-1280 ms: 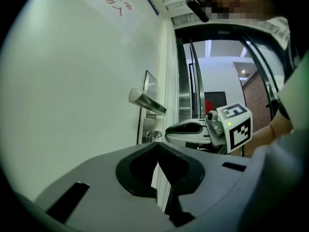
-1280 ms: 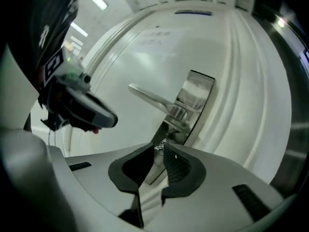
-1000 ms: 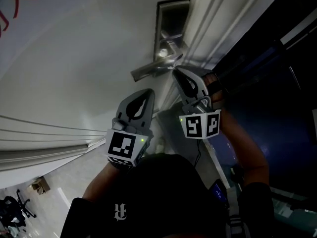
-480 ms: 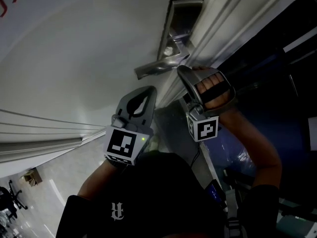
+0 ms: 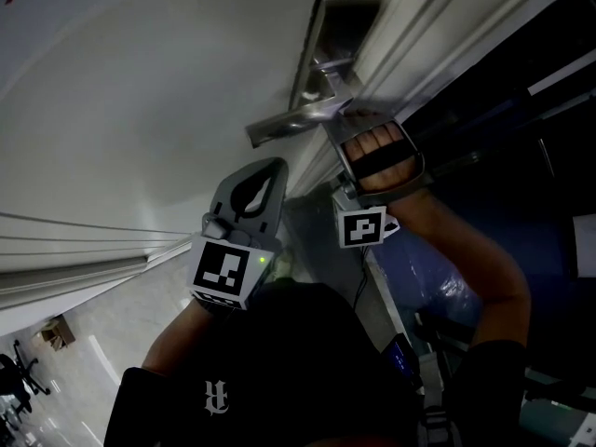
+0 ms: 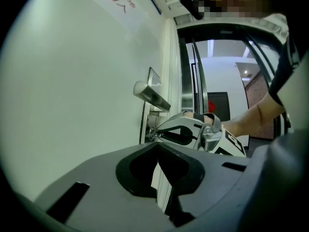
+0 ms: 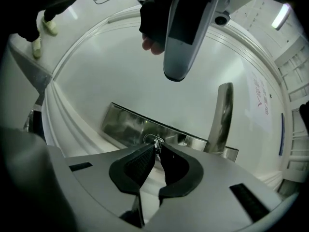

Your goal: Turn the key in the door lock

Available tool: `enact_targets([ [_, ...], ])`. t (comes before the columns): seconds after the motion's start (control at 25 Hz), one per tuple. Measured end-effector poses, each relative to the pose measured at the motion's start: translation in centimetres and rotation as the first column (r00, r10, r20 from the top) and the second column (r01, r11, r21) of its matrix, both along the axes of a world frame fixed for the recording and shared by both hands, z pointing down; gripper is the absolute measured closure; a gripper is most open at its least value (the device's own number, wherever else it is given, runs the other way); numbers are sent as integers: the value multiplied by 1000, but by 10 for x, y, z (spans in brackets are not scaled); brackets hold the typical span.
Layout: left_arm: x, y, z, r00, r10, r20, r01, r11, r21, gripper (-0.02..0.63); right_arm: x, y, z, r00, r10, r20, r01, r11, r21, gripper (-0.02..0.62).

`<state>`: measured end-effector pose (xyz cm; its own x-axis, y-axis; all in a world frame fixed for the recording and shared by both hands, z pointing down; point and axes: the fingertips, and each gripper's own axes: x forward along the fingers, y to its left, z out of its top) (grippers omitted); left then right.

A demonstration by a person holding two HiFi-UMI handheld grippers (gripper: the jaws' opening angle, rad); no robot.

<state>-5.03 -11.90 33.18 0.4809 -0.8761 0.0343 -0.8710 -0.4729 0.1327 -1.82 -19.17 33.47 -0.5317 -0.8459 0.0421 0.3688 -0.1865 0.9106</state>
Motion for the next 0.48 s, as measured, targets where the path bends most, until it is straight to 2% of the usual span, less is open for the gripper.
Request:
enact_targets([
  [0.24, -2, -2, 3, 1000, 3, -3, -3, 1000, -6, 600, -1, -2, 1, 999, 6, -34, -5, 999, 50, 560],
  [0.48, 1, 0, 3, 1000, 18, -6, -18, 1000, -23, 600, 0, -1, 1, 997, 29, 66, -26, 999, -43, 563],
])
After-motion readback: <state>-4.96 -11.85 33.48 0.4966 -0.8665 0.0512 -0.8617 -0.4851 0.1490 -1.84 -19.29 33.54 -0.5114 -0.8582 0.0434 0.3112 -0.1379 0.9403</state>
